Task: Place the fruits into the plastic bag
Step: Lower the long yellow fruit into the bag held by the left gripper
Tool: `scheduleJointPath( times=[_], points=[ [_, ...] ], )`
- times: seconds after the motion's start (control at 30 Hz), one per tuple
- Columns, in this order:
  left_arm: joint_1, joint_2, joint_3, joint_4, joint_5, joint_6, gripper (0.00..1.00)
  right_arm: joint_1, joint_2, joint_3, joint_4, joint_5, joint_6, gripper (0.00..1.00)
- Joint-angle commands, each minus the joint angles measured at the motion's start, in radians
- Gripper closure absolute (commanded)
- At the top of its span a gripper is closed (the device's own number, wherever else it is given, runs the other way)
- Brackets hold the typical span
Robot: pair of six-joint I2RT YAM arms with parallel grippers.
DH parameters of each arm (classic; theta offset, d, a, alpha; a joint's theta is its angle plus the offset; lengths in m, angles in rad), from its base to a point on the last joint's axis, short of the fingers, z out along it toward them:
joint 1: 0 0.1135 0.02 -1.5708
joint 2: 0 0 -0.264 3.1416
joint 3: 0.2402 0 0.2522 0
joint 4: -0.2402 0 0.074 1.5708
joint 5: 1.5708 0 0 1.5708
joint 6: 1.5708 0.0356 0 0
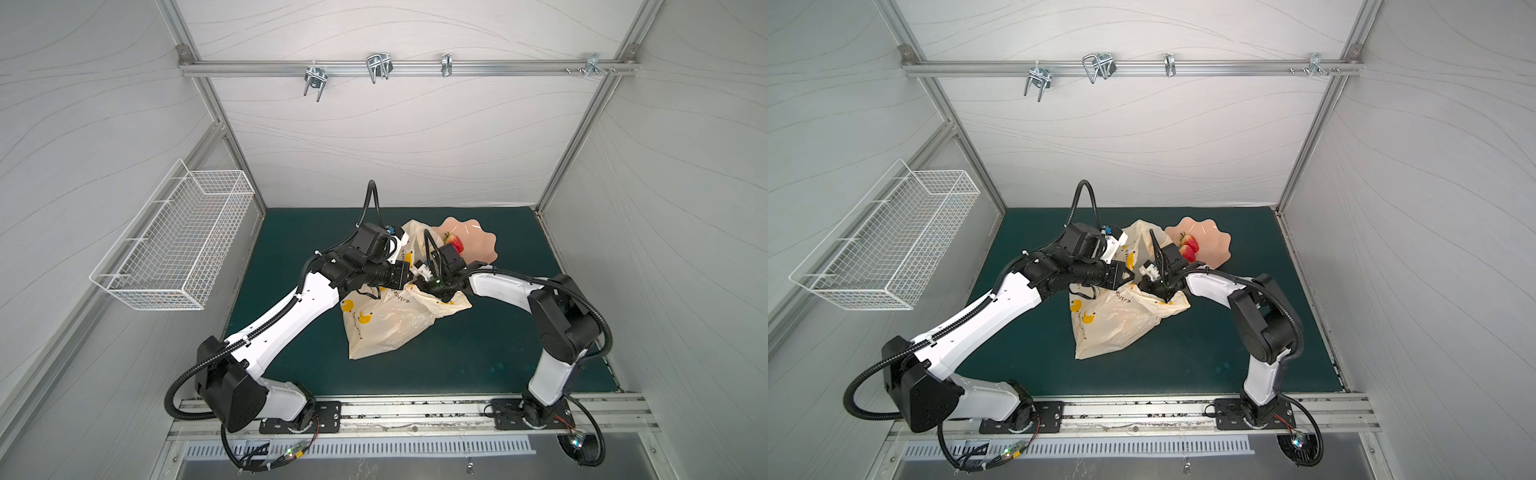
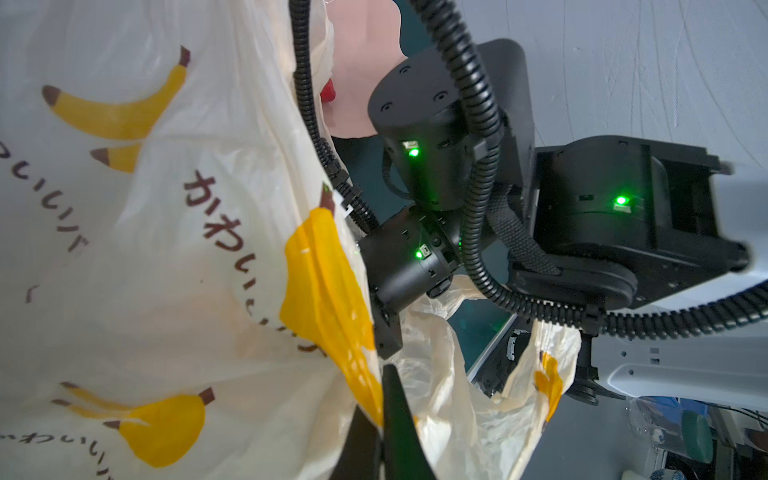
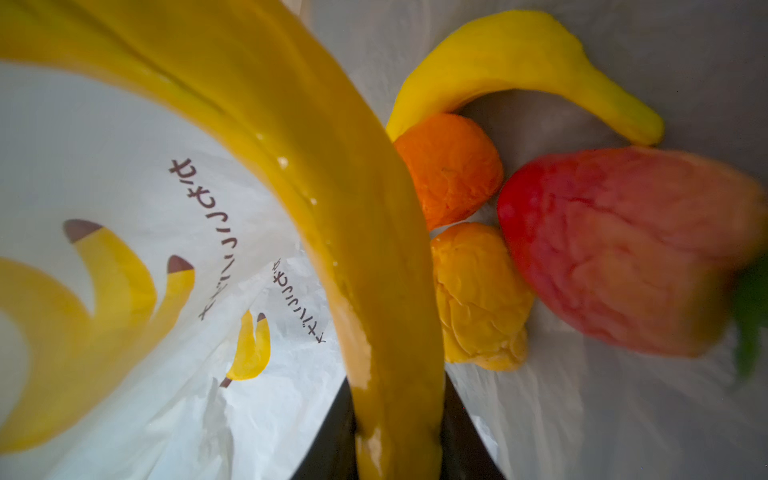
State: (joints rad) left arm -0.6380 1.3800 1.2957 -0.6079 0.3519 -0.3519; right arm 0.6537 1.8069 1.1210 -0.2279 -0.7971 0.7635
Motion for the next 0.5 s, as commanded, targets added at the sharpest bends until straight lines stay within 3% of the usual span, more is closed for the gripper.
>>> scheduleJointPath(
  times=[0.0,0.27,0.47],
  points=[
    [-0.005,0.014,0.049,0.043,0.003,0.002,1.00,0.031,0.046,0.041,0.014,-0.032,0.043,0.79],
    [-0.012,0.030,0.063,0.046,0.001,0.002,1.00,0.075,0.140,0.127,-0.056,-0.041,0.073,0.73],
    [-0.014,0.029,0.064,0.046,-0.006,0.002,1.00,0.084,0.147,0.138,-0.075,-0.052,0.069,0.57]
  ],
)
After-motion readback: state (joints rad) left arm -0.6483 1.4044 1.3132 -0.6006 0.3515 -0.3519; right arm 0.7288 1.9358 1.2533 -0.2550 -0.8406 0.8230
